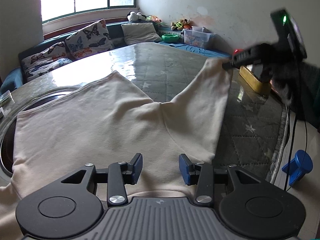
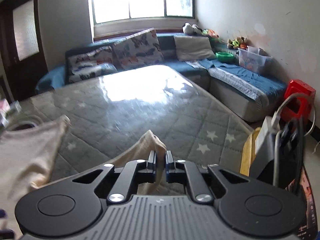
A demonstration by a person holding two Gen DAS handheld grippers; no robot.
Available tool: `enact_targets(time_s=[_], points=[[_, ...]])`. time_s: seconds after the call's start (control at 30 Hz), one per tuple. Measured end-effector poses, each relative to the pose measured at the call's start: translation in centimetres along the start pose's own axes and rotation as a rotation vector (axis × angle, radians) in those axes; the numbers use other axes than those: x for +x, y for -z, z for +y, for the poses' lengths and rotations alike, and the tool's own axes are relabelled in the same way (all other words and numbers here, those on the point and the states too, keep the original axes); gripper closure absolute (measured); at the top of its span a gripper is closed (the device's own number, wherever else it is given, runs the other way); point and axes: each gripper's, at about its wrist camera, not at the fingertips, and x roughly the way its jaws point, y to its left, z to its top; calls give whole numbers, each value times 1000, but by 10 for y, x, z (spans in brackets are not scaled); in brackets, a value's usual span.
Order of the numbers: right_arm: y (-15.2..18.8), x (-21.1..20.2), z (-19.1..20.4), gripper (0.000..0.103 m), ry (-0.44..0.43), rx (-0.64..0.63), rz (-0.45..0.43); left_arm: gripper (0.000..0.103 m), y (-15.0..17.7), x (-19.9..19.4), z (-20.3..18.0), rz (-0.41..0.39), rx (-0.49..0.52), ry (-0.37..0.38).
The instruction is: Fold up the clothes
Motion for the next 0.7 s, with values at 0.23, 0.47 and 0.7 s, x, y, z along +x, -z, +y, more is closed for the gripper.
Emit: enact_targets(time_s=[0.23,0.47,0.7], points=[[-34,-59,27,96,-160,-58,-103,57,2,-7,7,-17,-19,-22],[-59,-101,95,96,-394,-184,-149,55,8,-37,34,-58,-88,-68],[-49,-96,187,96,-575,-326,-100,55,32,-72,80,-74,-184,-186]])
